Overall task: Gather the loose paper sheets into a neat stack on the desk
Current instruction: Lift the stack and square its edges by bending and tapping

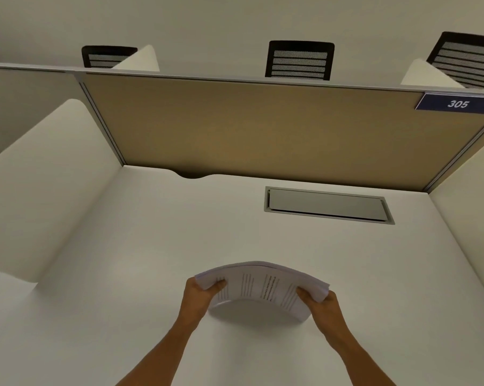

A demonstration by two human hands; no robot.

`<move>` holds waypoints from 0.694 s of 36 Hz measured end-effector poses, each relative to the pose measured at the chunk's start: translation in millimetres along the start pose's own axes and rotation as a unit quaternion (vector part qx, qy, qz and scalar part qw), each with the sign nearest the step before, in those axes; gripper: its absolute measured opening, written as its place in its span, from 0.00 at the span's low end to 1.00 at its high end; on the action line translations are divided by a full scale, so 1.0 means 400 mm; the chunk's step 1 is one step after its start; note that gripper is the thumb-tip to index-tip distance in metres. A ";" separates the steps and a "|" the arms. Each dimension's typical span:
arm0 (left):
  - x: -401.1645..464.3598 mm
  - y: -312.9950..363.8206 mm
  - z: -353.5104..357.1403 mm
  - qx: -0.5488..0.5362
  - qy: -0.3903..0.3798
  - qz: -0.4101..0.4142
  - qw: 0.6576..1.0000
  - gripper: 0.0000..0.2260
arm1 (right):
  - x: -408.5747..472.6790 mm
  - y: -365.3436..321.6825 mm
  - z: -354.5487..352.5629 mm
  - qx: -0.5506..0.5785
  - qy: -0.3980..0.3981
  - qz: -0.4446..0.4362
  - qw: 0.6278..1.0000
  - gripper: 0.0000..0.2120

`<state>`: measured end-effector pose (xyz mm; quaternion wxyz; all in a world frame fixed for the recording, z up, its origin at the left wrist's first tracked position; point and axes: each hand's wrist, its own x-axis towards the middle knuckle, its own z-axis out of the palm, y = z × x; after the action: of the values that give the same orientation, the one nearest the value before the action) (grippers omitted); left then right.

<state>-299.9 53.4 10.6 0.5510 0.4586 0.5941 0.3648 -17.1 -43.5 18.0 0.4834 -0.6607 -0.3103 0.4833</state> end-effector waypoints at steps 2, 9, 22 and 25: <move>0.006 0.002 -0.002 0.001 -0.005 0.002 1.000 0.16 | 0.002 -0.005 -0.006 0.003 0.001 -0.008 1.000 0.11; 0.012 -0.011 -0.023 0.025 -0.035 0.003 0.999 0.12 | 0.009 0.020 -0.032 0.000 0.012 0.008 1.000 0.11; 0.010 -0.016 -0.029 0.045 -0.047 0.016 0.998 0.14 | 0.007 0.023 -0.029 -0.007 0.009 0.001 1.000 0.13; 0.013 -0.002 -0.035 0.040 -0.046 0.031 0.998 0.13 | 0.010 0.007 -0.037 -0.008 0.011 -0.015 1.000 0.17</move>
<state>-313.8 59.2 9.8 0.5473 0.5148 0.5681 0.3358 -2.0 -45.9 15.1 0.4886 -0.6651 -0.3184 0.4664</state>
